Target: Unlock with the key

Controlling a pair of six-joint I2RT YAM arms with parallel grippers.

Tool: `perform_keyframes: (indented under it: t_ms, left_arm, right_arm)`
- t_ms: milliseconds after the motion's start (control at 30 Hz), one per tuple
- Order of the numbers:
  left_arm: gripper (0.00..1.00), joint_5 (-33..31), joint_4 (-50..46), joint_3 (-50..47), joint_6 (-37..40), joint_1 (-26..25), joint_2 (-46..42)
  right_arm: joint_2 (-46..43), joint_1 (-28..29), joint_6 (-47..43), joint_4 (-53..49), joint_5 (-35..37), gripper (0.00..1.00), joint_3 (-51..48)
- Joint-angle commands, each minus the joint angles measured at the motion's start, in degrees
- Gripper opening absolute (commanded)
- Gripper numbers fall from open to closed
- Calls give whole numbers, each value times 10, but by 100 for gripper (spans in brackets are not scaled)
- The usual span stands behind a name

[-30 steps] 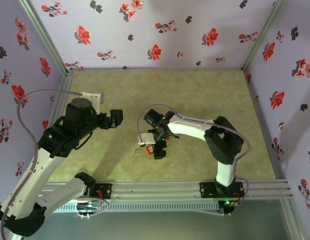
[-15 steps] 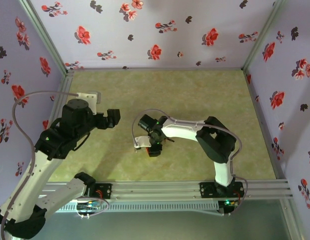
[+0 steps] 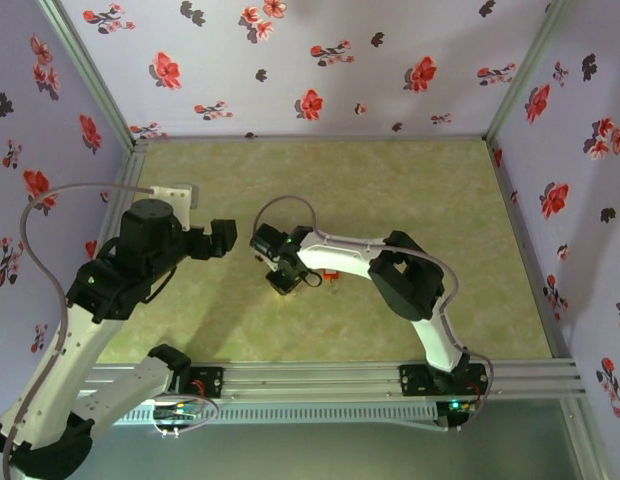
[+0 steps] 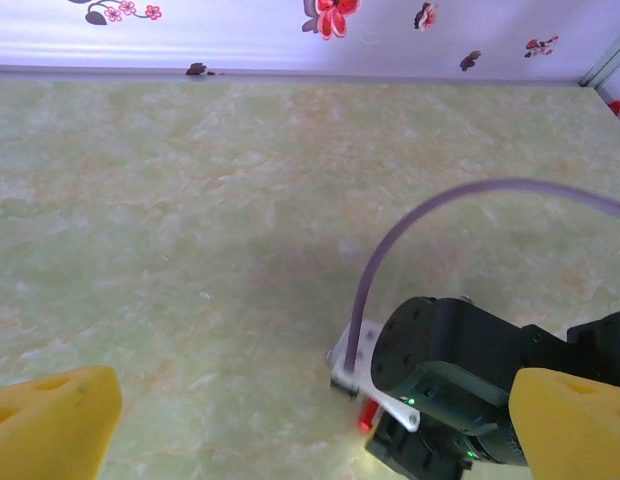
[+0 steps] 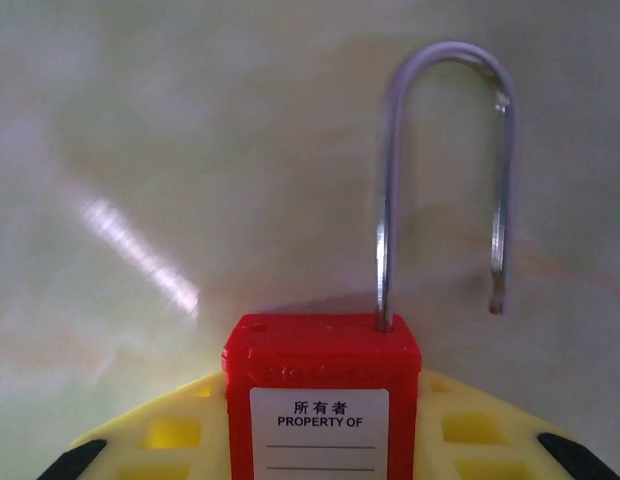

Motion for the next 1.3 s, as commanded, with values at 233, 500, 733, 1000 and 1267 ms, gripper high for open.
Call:
perform_keyframes:
  t_ms: [233, 500, 733, 1000, 1267]
  left_arm:
    - [100, -12, -14, -3, -23, 8, -23]
    - [100, -30, -13, -17, -50, 14, -39]
    - [100, -92, 73, -110, -68, 55, -75]
    - [100, -130, 523, -419, 64, 190, -40]
    - [100, -183, 883, -549, 156, 251, 156]
  right_arm:
    - [26, 2, 380, -4, 103, 25, 14]
    - [-64, 7, 375, 2, 74, 63, 20]
    - [-248, -19, 255, -31, 128, 84, -30]
    - [-507, -380, 2, 177, 224, 99, -360]
    - [-601, -501, -128, 666, 219, 99, -685]
